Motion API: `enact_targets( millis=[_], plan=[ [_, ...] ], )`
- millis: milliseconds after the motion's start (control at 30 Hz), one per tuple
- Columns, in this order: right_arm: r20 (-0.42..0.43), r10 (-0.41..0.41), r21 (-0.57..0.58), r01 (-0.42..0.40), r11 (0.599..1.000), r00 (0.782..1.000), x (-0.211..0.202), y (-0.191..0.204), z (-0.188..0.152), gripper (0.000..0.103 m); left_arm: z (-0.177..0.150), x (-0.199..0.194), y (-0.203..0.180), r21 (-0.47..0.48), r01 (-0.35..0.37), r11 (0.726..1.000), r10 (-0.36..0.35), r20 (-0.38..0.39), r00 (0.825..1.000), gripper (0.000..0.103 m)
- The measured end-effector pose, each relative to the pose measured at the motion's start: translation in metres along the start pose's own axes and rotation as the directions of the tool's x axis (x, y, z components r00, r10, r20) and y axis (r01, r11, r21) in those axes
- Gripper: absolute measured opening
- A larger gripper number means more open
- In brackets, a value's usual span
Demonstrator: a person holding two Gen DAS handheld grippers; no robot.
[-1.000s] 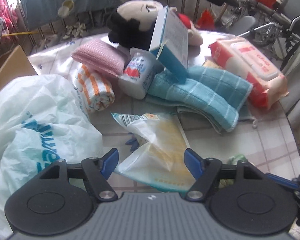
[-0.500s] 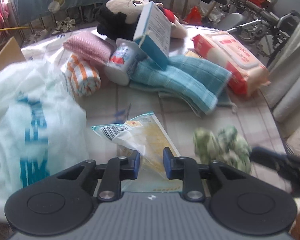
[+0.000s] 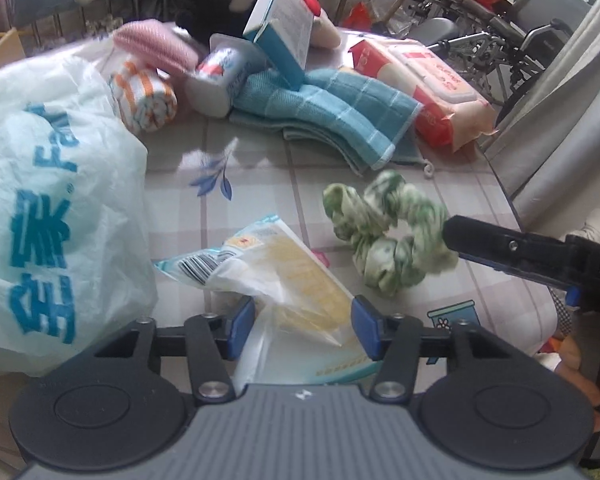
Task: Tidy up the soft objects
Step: 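Grasp the clear snack bag with the left gripper while right gripper holds the scrunchie, then carry both items into the cardboard box and open both grippers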
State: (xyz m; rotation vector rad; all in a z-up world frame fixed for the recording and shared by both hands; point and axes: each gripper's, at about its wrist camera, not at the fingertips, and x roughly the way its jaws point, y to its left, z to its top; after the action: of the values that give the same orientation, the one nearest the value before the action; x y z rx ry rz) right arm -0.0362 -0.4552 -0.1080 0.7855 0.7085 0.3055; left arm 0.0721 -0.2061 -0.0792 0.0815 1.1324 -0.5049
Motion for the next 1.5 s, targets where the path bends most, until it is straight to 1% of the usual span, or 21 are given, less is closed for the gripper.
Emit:
enact_targets(
  millis=[100, 133, 233, 300, 367, 433, 467, 533, 633, 700, 767, 833, 900, 933, 967, 1033, 1067, 1133, 1267, 1333, 1500],
  plan=[
    [-0.029, 0.029, 0.005, -0.029, 1.0, 0.999, 0.01, 0.003, 0.003, 0.06, 0.001, 0.006, -0.001, 0.002, -0.002, 1.0, 0.002, -0.019, 1.0, 0.061],
    [-0.035, 0.023, -0.001, -0.023, 1.0, 0.999, 0.014, 0.005, 0.003, 0.064, 0.001, 0.008, 0.0, -0.003, -0.006, 1.0, 0.006, -0.021, 1.0, 0.061],
    [-0.029, -0.044, -0.039, 0.042, 0.998, 0.999, 0.025, 0.013, 0.007, 0.065, 0.002, 0.012, 0.003, -0.025, -0.009, 1.0, 0.008, -0.02, 1.0, 0.06],
    [-0.012, -0.103, -0.059, 0.102, 0.993, 0.995, 0.029, 0.015, 0.009, 0.065, 0.002, 0.012, 0.005, -0.038, -0.01, 0.999, 0.009, -0.011, 1.0, 0.056],
    [-0.001, -0.127, -0.045, 0.127, 0.991, 0.992, 0.03, 0.011, 0.012, 0.065, 0.002, 0.011, 0.005, -0.04, -0.008, 0.999, 0.008, -0.002, 1.0, 0.054],
    [0.009, -0.143, -0.002, 0.143, 0.99, 0.99, 0.03, 0.004, 0.014, 0.065, 0.001, 0.01, 0.005, -0.036, -0.006, 0.999, 0.006, 0.006, 1.0, 0.052],
    [0.02, -0.163, 0.014, 0.163, 0.987, 0.986, 0.029, 0.0, 0.015, 0.063, 0.0, 0.01, 0.004, -0.034, -0.003, 0.999, 0.004, 0.01, 1.0, 0.051],
    [0.059, -0.219, 0.016, 0.218, 0.976, 0.974, 0.024, -0.002, 0.015, 0.062, 0.0, 0.009, 0.004, -0.032, 0.002, 0.999, -0.002, 0.014, 1.0, 0.049],
    [0.128, -0.289, -0.01, 0.292, 0.956, 0.949, 0.017, 0.001, 0.017, 0.063, -0.001, 0.009, 0.006, -0.032, 0.013, 0.999, -0.013, 0.017, 1.0, 0.048],
    [0.131, -0.319, -0.032, 0.325, 0.945, 0.939, 0.021, 0.003, 0.019, 0.064, -0.001, 0.009, 0.005, -0.024, 0.016, 1.0, -0.015, 0.021, 1.0, 0.048],
    [0.103, -0.326, -0.06, 0.333, 0.941, 0.94, 0.031, 0.004, 0.02, 0.064, -0.001, 0.009, 0.006, -0.021, 0.021, 1.0, -0.02, 0.027, 0.999, 0.047],
    [0.089, -0.357, -0.101, 0.365, 0.926, 0.93, 0.043, 0.008, 0.018, 0.063, -0.002, 0.01, 0.005, -0.02, 0.023, 1.0, -0.022, 0.035, 0.999, 0.047],
    [0.096, -0.387, -0.165, 0.398, 0.902, 0.917, 0.051, 0.017, 0.016, 0.055, -0.002, 0.01, 0.005, -0.018, 0.02, 1.0, -0.019, 0.045, 0.999, 0.047],
    [0.093, -0.397, -0.186, 0.407, 0.894, 0.913, 0.054, 0.019, 0.014, 0.04, -0.003, 0.01, 0.003, -0.013, 0.016, 1.0, -0.015, 0.051, 0.999, 0.046],
    [0.088, -0.401, -0.205, 0.411, 0.888, 0.912, 0.057, 0.021, 0.013, 0.031, -0.003, 0.01, 0.002, -0.007, 0.011, 1.0, -0.01, 0.057, 0.998, 0.046],
    [0.083, -0.4, -0.245, 0.408, 0.88, 0.913, 0.059, 0.026, 0.009, 0.021, -0.004, 0.01, -0.002, 0.012, -0.004, 1.0, 0.003, 0.069, 0.998, 0.045],
    [0.089, -0.403, -0.265, 0.412, 0.872, 0.911, 0.059, 0.03, 0.007, 0.018, -0.005, 0.01, -0.004, 0.022, -0.009, 1.0, 0.008, 0.074, 0.997, 0.045],
    [0.101, -0.403, -0.287, 0.414, 0.864, 0.91, 0.057, 0.035, 0.004, 0.015, -0.004, 0.009, -0.006, 0.038, -0.011, 0.999, 0.008, 0.08, 0.997, 0.044],
    [0.123, -0.388, -0.296, 0.407, 0.864, 0.914, 0.047, 0.048, 0.006, 0.014, 0.001, 0.001, -0.004, 0.049, 0.005, 0.999, -0.009, 0.09, 0.996, 0.044],
    [0.142, -0.38, -0.306, 0.406, 0.861, 0.914, 0.044, 0.06, 0.011, 0.014, 0.007, -0.005, 0.0, 0.047, 0.012, 0.999, -0.017, 0.103, 0.994, 0.044],
    [0.201, -0.351, -0.354, 0.402, 0.844, 0.915, 0.041, 0.103, 0.036, 0.014, 0.033, -0.033, 0.021, -0.001, 0.056, 0.998, -0.055, 0.155, 0.986, 0.043]
  ],
)
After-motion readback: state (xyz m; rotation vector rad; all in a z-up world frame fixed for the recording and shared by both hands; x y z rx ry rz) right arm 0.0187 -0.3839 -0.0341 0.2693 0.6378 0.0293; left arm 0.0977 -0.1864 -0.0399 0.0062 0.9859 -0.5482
